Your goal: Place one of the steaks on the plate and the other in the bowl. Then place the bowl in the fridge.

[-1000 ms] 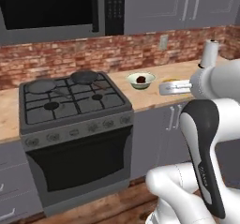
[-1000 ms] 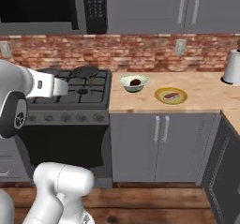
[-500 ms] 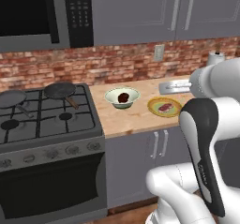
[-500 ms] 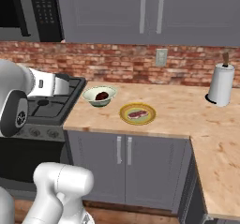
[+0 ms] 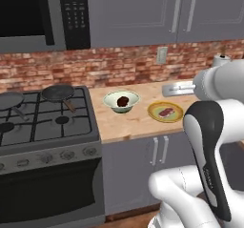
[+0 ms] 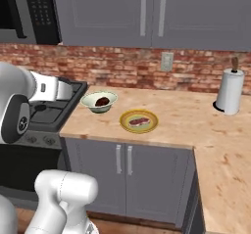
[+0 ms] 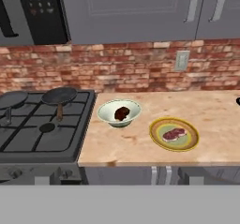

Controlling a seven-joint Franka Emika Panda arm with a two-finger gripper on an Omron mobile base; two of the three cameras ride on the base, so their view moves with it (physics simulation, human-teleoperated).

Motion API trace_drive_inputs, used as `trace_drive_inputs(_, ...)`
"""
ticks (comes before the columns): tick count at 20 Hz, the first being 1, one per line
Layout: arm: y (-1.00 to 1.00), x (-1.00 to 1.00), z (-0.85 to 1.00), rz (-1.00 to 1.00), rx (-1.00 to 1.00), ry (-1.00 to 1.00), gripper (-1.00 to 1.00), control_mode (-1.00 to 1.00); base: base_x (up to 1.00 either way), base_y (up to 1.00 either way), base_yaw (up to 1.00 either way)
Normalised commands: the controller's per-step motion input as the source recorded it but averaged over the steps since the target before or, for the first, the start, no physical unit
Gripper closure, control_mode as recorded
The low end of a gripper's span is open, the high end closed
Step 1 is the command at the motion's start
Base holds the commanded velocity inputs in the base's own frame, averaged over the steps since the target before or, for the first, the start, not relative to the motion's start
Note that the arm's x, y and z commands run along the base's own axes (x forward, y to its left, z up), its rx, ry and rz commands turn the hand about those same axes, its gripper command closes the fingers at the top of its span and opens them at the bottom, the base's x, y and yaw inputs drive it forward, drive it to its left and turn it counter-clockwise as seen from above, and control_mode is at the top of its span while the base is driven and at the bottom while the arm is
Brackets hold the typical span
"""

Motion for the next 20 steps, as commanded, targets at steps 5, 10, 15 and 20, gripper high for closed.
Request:
trace_drive_inputs(5,0.0,0.0,0.0,0.0,0.0,0.0,-1.0,1.0,0.57,0.15,-0.01)
trace_drive_inputs(10,0.0,0.0,0.0,0.0,0.0,0.0,-1.0,1.0,1.0,0.16,0.0)
trace_drive_inputs(15,0.0,0.0,0.0,0.0,0.0,0.0,-1.0,1.0,0.63,0.05,0.0)
trace_drive_inputs(20,0.0,0.0,0.0,0.0,0.0,0.0,-1.0,1.0,0.16,-0.04,0.03)
